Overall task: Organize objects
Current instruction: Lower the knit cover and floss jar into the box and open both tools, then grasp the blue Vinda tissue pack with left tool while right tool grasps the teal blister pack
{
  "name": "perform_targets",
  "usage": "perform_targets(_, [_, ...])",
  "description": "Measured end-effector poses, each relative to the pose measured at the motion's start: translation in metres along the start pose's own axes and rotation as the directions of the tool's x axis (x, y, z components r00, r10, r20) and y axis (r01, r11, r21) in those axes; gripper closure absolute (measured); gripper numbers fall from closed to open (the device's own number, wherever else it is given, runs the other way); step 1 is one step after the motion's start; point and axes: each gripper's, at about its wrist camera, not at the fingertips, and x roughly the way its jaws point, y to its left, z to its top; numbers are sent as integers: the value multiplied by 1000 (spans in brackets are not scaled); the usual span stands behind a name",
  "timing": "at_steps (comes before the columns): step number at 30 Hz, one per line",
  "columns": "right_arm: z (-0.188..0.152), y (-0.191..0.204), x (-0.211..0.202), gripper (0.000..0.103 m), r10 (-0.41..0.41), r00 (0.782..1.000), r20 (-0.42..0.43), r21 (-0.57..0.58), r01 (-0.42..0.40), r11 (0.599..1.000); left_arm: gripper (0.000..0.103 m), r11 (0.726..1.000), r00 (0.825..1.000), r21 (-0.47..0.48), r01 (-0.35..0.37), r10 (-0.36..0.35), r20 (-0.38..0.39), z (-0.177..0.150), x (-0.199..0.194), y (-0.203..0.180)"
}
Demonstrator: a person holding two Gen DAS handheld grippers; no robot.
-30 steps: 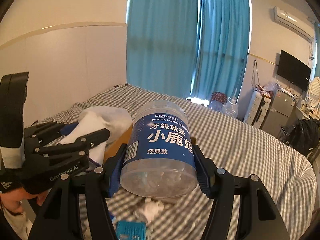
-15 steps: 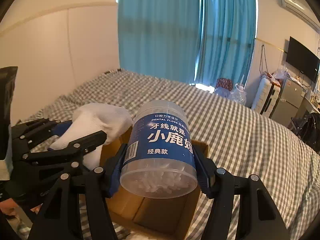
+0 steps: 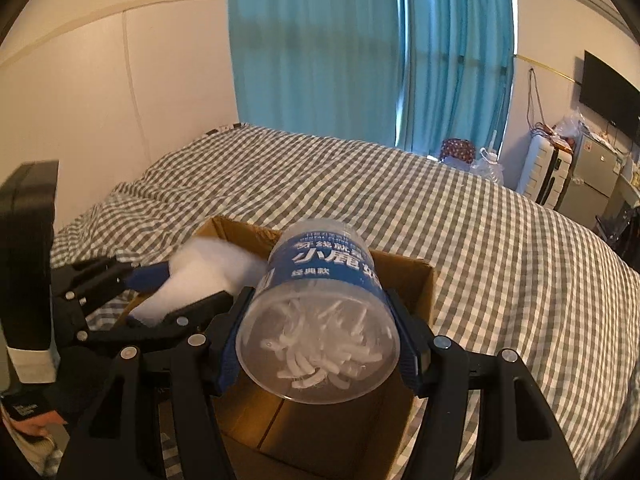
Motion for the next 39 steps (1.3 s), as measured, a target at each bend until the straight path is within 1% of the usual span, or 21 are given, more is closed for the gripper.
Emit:
perform_targets(1, [1,0,-6,31,-11,1000,15,6,11,1000,30,1000,1000,-2,-4,4,13,2,-6,0])
perform_targets(2, [3,-1,-12,26,-25,999,26,11,25,1000,24,1000,999,-5,-19,19,30,5,-15,0])
perform_targets(3, [5,-2,-19,21,-40,998,42,15,39,999,23,1000,999,-8,-30,30,45,7,-23,1])
perform_targets(4, [7,-2,-27,20,-46,997,55,19,45,999,22,999,998,-9,-34,35,59,9,-31,1])
perform_targets(6, [14,-6,-40,20,-49,997,66,29,47,998,14,999,997,-10,-38,39,73,13,-50,0])
perform_targets(7, [16,-6,-51,18,-52,996,73,38,50,998,6,999,995,-13,-48,49,87,15,-62,-1])
perform_targets(8, [19,-6,-60,17,-57,995,79,42,54,998,3,999,994,-14,-52,53,99,15,-70,0])
perform_targets(9, [21,-7,-65,15,-63,995,83,42,59,997,2,998,992,-16,-54,56,113,16,-79,0])
perform_targets(14, [20,4,-125,14,-121,985,122,21,119,993,1,999,989,-18,-42,45,142,17,-130,-4])
perform_targets(16, [18,4,-149,10,-131,982,138,25,129,991,0,999,986,-20,-45,47,161,17,-146,-7])
perform_targets(18, [17,5,-168,9,-135,979,150,33,132,991,0,998,982,-31,-52,57,182,15,-167,-11])
perform_targets(22, [13,13,-210,8,-152,971,185,14,152,988,0,997,977,-32,-64,69,202,8,-195,-19])
perform_targets(25, [6,21,-234,7,-165,965,204,-8,170,985,0,998,978,-36,-54,61,199,-1,-208,-23])
perform_targets(27, [2,24,-245,6,-166,964,207,-15,172,985,0,998,979,-41,-53,60,195,-9,-214,-27])
perform_targets(32, [-20,36,-271,4,-170,961,216,-34,181,983,0,997,979,-50,-62,70,194,-29,-224,-33])
perform_targets(36, [-39,40,-275,1,-174,962,212,-34,185,982,0,996,979,-69,-64,75,188,-47,-227,-33])
perform_targets(39, [-55,42,-265,1,-156,969,190,-21,162,986,0,992,976,-58,-111,119,179,-60,-221,-33])
